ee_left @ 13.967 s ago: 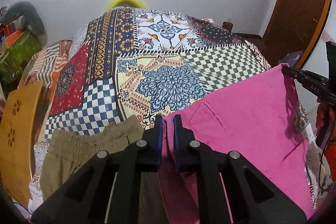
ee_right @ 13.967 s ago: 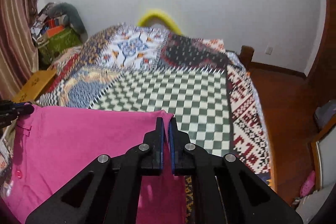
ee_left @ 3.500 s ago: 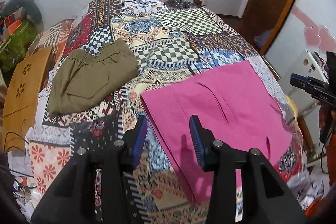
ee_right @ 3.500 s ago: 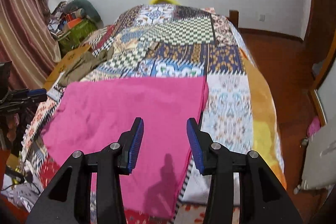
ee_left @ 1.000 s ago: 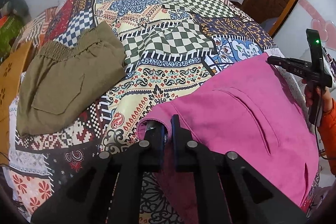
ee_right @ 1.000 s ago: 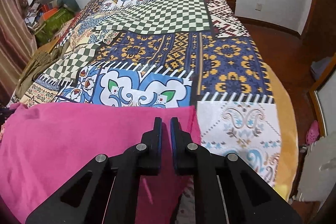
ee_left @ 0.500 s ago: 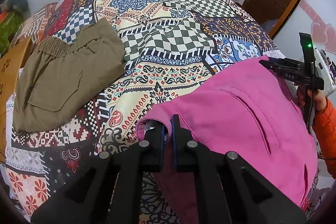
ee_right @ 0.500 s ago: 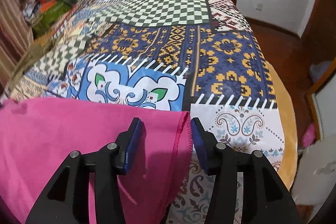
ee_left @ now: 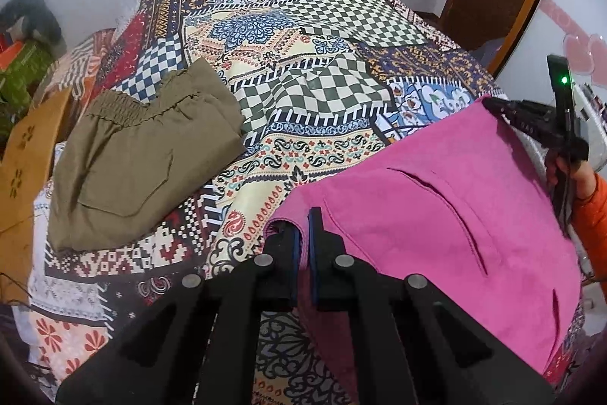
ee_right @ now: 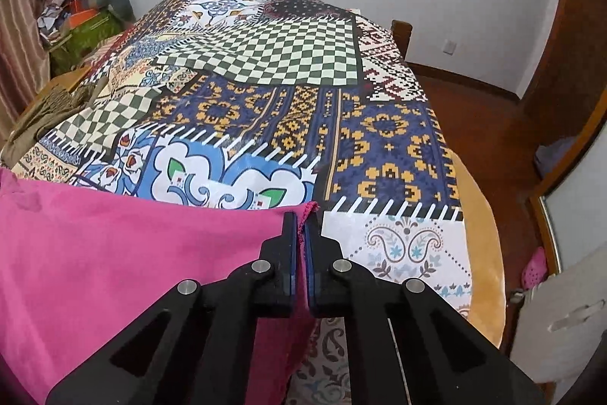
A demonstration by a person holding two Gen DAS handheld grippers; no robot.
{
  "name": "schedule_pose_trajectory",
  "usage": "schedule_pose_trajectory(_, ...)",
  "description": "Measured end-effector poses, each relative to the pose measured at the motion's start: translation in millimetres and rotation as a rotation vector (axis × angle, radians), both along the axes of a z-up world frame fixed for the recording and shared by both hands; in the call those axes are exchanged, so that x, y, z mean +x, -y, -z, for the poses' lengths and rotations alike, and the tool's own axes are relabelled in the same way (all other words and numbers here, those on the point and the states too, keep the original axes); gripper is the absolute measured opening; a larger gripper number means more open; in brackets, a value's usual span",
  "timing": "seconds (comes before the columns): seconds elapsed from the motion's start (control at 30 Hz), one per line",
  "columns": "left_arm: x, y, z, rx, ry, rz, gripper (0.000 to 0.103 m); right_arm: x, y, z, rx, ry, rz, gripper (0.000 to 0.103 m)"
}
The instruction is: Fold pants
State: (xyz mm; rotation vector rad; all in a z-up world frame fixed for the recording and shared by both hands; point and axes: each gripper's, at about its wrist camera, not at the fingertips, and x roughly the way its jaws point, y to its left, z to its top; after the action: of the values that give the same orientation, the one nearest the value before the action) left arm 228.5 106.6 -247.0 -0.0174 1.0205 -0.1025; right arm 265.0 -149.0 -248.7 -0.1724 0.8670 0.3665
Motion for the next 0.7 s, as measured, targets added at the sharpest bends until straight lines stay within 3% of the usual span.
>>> schedule_pose_trajectory(0.23, 0, -10, 18, 0.021, -0.045, -0.011, 0.004, 7, -2, 7, -0.027, -0.006, 0.013, 0.003)
schedule_pose_trajectory(0.47, -5, -18, 14, -0.043, -0.071, -0.036, 0.004, 12, -4, 15, -0.042, -0.079, -0.009, 0.005)
schedule_pose_trajectory(0.57, -11, -22, 3, -0.048, -0.061, -0.055, 0.005, 8, -3, 10, -0.066, -0.099, -0.004, 0.02)
schedule_pose_trajectory(0.63, -13, -24, -6, -0.044, -0.046, -0.067, 0.005, 2, 0, 1, -0.06, -0.08, 0.003, 0.043)
schedule_pose_trajectory(0.7, -15, -25, -18, -0.022, -0.022, -0.083, 0.005, -7, 4, -13, -0.036, -0.045, 0.001, 0.045)
